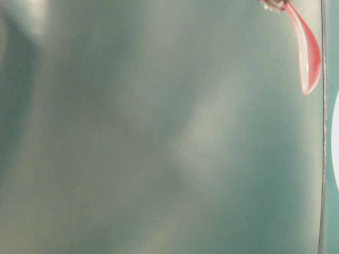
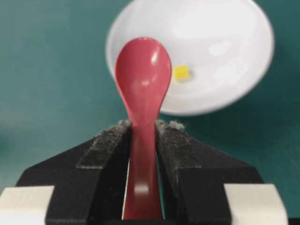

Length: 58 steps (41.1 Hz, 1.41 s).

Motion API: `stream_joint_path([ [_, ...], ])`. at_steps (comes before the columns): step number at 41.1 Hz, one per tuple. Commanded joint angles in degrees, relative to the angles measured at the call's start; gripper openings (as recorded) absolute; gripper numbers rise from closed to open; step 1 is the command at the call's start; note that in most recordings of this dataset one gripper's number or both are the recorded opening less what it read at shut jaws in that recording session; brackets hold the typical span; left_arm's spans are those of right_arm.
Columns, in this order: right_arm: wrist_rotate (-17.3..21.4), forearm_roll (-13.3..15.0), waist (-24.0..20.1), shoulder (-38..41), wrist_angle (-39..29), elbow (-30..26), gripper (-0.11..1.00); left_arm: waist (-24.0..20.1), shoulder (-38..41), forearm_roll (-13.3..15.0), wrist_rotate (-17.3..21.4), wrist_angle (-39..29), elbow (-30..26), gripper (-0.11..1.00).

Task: Scoop the yellow hexagonal prism block from the bowl with a spoon using the right arm.
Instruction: 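Carry the spoon left and lower its bowl into the white bowl, then slide the spoon under the yellow block inside the white bowl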

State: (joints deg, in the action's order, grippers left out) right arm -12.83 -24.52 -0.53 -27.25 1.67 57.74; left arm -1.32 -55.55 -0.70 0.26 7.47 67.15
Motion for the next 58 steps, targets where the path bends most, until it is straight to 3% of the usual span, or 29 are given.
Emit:
stream_joint_path([
  [1, 0.09, 0.09, 2.20, 0.44, -3.87, -3.43, 0.24, -0.09, 0.53, -0.18, 0.00, 0.00, -1.32, -0.01],
  [15, 0.44, 1.58, 9.14, 6.33, -25.40, -16.26, 0.24, -0.09, 1.58, -0.18, 0.09, 0.26, -1.14, -0.01],
  [28, 0.88, 2.90, 9.76, 16.44, -39.81, -27.86, 0.24, -0.09, 3.25, -0.18, 0.09, 0.53, -1.05, -0.01],
  [33, 2.55, 4.92, 9.76, 20.39, -45.09, -32.70, 0.24, -0.09, 3.25, -0.26, 0.09, 0.62, -0.97, -0.01],
  [44, 8.88, 11.51, 9.76, 25.31, -51.68, -39.02, 0.24, -0.09, 3.34, -0.26, 0.09, 0.70, -1.05, -0.01],
  [58, 9.58, 11.78, 8.44, 27.07, -51.77, -39.46, 0.24, -0.09, 3.34, -0.26, 0.09, 0.62, -0.88, -0.01],
])
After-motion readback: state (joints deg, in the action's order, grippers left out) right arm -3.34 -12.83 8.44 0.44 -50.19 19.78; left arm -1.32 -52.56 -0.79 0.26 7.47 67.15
